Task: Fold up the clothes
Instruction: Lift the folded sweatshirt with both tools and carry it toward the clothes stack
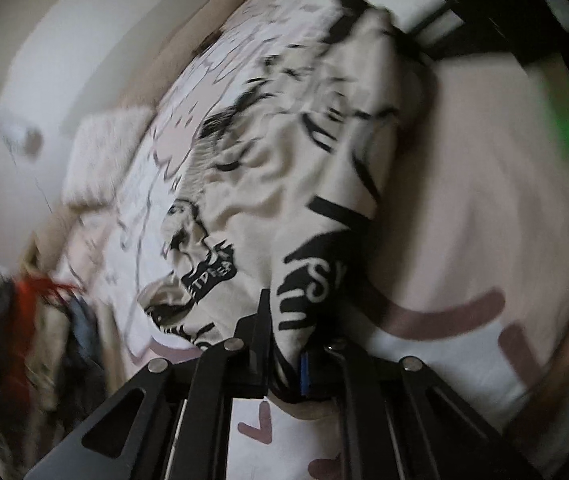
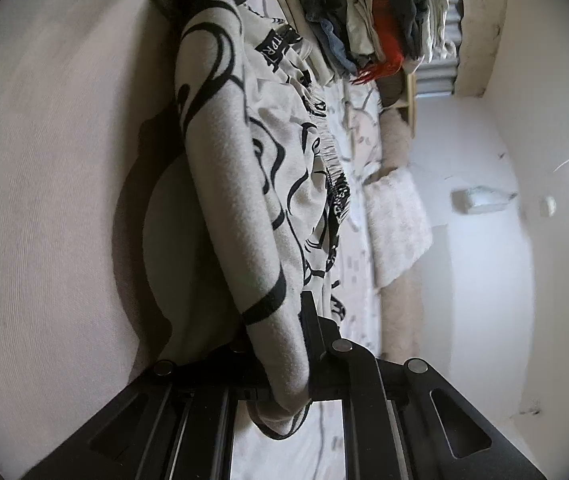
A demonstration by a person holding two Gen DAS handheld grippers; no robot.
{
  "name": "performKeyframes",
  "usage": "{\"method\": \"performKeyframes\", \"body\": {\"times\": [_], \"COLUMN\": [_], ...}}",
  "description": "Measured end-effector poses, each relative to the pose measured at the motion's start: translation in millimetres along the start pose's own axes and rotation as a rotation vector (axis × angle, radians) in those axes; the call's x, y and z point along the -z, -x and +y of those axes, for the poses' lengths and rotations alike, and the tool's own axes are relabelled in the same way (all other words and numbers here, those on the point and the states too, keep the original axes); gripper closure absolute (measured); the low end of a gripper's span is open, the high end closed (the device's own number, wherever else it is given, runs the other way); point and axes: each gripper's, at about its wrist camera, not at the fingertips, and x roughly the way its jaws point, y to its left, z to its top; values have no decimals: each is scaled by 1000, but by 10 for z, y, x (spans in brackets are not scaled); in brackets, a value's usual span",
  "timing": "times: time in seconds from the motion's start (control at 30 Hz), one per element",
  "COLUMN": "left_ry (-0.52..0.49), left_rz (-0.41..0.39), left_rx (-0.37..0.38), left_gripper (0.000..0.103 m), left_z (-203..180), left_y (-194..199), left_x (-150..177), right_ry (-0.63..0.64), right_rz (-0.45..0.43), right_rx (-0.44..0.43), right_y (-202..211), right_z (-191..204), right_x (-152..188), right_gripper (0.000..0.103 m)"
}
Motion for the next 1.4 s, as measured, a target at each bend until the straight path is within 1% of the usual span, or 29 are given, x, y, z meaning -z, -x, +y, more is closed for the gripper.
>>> {"method": "performKeyframes", "body": {"times": [0.1, 0.13, 0.27, 0.37, 0.43, 0.5, 0.6, 0.67, 0.73, 0.8, 0.83, 0.87, 0.93, 1.03, 1.1, 1.13, 1.2, 1.3, 1.4], "left_ry": [91, 129, 290, 373, 417, 464, 549, 568, 586, 607, 625, 651, 693, 745, 773, 783, 801, 837, 871], "left_rz": [-15, -28, -100, -158, -198, -239, -315, -324, -333, -335, -326, -310, -287, -243, -210, -197, -172, -150, -136], "left_rx": [8, 5, -39, -94, -148, -203, -302, -382, -461, -545, -565, -580, -602, -630, -640, -643, -646, -635, -616], "left_gripper": [93, 94, 94, 93, 93, 93, 93, 93, 93, 93, 93, 92, 92, 92, 92, 92, 92, 91, 91], "left_z": [281, 405, 1015, 1527, 1947, 2381, 3038, 3393, 3749, 4100, 4270, 4454, 4714, 5113, 5337, 5386, 5493, 5710, 5792], "left_y": [117, 174, 476, 799, 1049, 1319, 1844, 2060, 2276, 2440, 2475, 2499, 2473, 2334, 2200, 2130, 1980, 1656, 1428], "left_x": [-117, -159, -302, -371, -400, -412, -352, -280, -208, -109, -44, 30, 171, 389, 523, 585, 701, 771, 843], "right_ry": [-60, -76, -180, -276, -332, -356, -400, -430, -450, -485, -504, -523, -562, -583, -571, -564, -559, -559, -568], "right_rz": [15, 13, 26, 3, -29, -62, -127, -173, -212, -233, -242, -251, -259, -260, -250, -240, -223, -195, -166], "right_rx": [-66, -73, -78, -76, -76, -59, -31, -19, -2, -7, -11, -15, -52, -94, -93, -94, -91, -80, -76], "right_y": [23, 38, 20, 70, 153, 248, 423, 534, 572, 535, 513, 490, 404, 162, -19, -134, -325, -635, -911], "right_z": [-291, -422, -1180, -1913, -2381, -2750, -3397, -3777, -4072, -4301, -4411, -4521, -4648, -4730, -4739, -4735, -4751, -4781, -4786], "right_x": [-87, -127, -325, -574, -769, -966, -1390, -1724, -2077, -2427, -2601, -2776, -3127, -3572, -3799, -3939, -4107, -4329, -4437], "right_gripper": [93, 93, 93, 93, 93, 93, 93, 93, 93, 93, 93, 93, 93, 93, 93, 93, 93, 93, 93]}}
